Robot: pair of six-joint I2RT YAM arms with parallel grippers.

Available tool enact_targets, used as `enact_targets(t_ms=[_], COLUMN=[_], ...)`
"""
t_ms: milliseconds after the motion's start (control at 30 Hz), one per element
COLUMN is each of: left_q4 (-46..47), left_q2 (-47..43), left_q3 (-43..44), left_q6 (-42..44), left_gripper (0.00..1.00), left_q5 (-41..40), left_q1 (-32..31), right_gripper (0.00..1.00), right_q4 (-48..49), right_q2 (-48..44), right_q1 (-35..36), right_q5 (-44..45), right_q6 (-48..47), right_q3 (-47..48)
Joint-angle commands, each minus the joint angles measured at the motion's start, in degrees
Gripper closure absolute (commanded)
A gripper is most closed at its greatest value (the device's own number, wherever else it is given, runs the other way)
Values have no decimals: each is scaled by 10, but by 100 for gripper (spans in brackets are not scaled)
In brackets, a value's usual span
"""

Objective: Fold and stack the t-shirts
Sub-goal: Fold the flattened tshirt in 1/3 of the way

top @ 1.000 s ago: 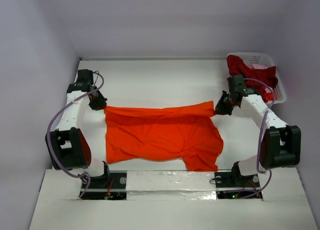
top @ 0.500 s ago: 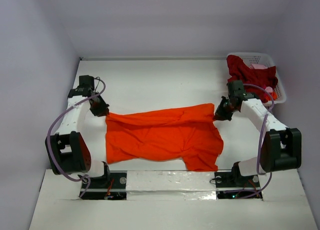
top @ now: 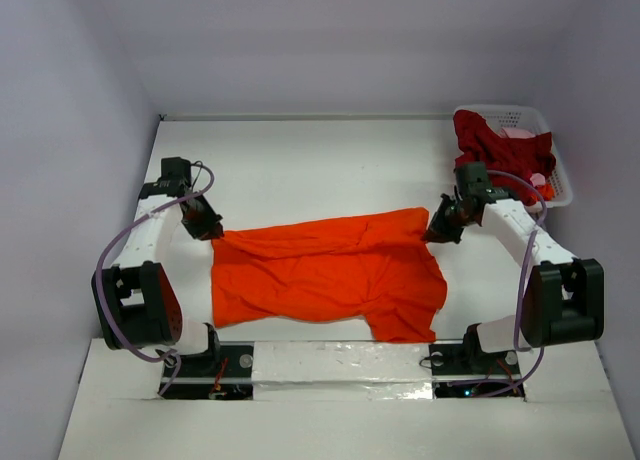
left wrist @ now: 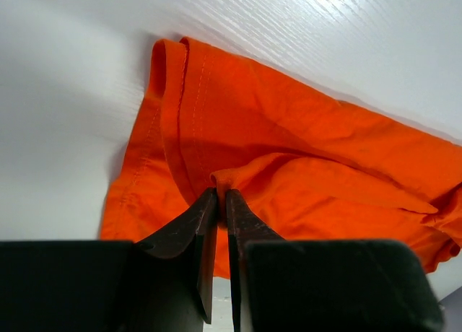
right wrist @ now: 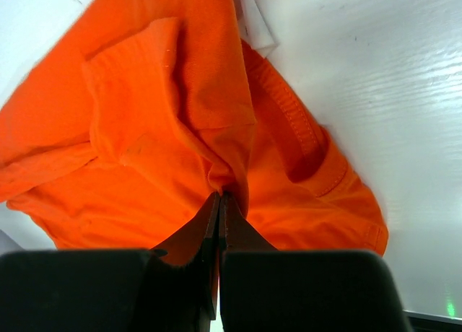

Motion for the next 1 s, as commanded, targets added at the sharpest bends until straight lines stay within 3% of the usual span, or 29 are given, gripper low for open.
enact_targets(t_ms=[0, 567, 933, 967], left_q4=[-2, 17, 5, 4], left_q2=[-18, -32, -32, -31], left_q3=[-12, -80, -60, -58], left_q6=[-1, -1, 4, 4], left_gripper=[93, 93, 89, 88], left_q5=[10, 3, -2, -2], left_q1=[4, 4, 4, 4], right_gripper=[100, 100, 100, 96], right_q4=[0, 17, 11, 10], right_q2=[-11, -51, -67, -64], right_q1=[1, 1, 1, 1], right_q5=[-23, 0, 10, 8], right_q6=[11, 27, 40, 40], right_q3=[-19, -101, -78, -77])
